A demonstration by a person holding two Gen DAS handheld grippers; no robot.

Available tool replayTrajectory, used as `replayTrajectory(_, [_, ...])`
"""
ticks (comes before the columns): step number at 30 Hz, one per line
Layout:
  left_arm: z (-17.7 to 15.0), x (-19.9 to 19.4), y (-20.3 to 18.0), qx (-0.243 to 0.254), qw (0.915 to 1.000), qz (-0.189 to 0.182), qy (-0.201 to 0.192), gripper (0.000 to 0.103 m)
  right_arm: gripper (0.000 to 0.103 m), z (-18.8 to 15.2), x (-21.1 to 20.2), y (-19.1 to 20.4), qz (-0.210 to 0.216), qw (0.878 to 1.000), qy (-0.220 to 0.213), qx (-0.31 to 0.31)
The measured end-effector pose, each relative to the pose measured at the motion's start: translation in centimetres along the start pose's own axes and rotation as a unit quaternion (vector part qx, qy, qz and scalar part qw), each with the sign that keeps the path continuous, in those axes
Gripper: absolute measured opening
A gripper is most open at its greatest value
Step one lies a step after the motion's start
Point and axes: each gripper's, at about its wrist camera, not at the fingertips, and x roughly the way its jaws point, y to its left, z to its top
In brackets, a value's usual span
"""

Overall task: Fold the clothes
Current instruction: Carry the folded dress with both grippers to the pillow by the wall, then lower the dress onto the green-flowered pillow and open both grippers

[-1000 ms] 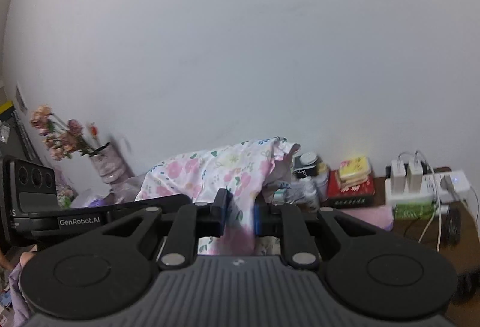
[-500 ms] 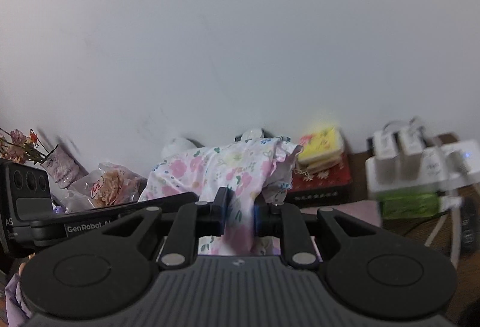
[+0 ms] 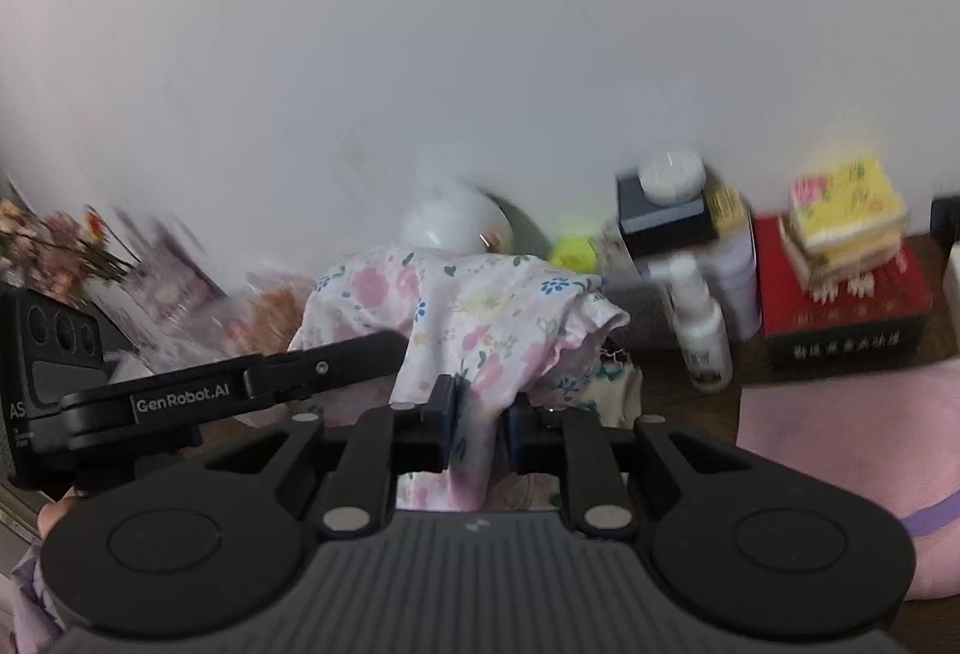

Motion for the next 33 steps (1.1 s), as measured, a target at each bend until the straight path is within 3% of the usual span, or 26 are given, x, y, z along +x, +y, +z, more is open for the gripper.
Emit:
replayTrajectory(4, [-1.6,1.0,2.4,-0.021,0.9996,-0.018,0.005,0.04,0.02,-1.2,1.7,-1.8,-0.018,0.999,0.017,0.025])
replayTrajectory(6, [-1.7,0.5,3.0,-0.027,0.9991,-0.032,0.0,0.042,0.036,-1.7,1.8,-2.6,-0.026,0.999,0.021,0.042])
replayTrajectory(7, [-1.6,-0.1,3.0,-0.023,0.9991,-0.035,-0.002,0.044,0.049,-1.9,1.7,-2.8,-0.033,0.998,0.018,0.044])
replayTrajectory(8, [-1.4,-1.1,2.8,-0.015,0.9994,-0.031,-0.009,0.048,0.053,-1.8,1.2,-2.6,-0.039,0.998,0.008,0.038])
replayTrajectory(10, [-0.8,-3.6,1.7,0.013,0.9989,0.002,-0.044,0.054,0.053,-1.4,-0.3,-1.8,-0.052,0.998,-0.017,0.017])
replayTrajectory(12, [-0.3,-6.4,0.1,0.046,0.9929,0.052,-0.097,0.056,0.053,-0.8,-2.2,0.2,-0.08,0.994,-0.065,-0.032])
replayTrajectory(14, [0.2,-7.8,-1.8,0.068,0.9828,0.078,-0.152,0.053,0.043,-0.5,-3.2,2.4,-0.093,0.988,-0.097,-0.08])
replayTrajectory(16, [0.6,-7.2,-3.7,0.091,0.9803,0.081,-0.156,0.034,0.027,-0.5,-3.1,4.4,-0.088,0.982,-0.112,-0.125])
replayTrajectory(17, [0.7,-6.2,-4.7,0.11,0.9805,0.082,-0.141,0.014,0.019,-0.6,-2.6,5.0,-0.091,0.98,-0.111,-0.135])
replayTrajectory(18, [0.5,-4.8,-5.2,0.126,0.9796,0.096,-0.124,0.008,0.017,-0.7,-1.8,5.4,-0.096,0.98,-0.107,-0.139])
replayTrajectory(21, [-0.5,-0.9,-5.7,0.155,0.9712,0.158,-0.088,0.007,0.013,-1.4,0.6,5.7,-0.118,0.979,-0.086,-0.14])
replayTrajectory(24, [-2.7,1.0,-4.4,0.156,0.9681,0.183,-0.069,0.007,0.013,-2.5,3.0,4.7,-0.138,0.979,-0.058,-0.139])
replayTrajectory(27, [-4.1,0.8,-4.3,0.178,0.9623,0.189,-0.082,0.007,0.013,-3.8,4.3,4.3,-0.146,0.975,-0.044,-0.16])
replayTrajectory(33, [-2.7,-5.3,-5.5,0.141,0.9713,0.161,-0.103,0.021,0.021,-2.5,-2.0,7.0,-0.133,0.974,-0.097,-0.159])
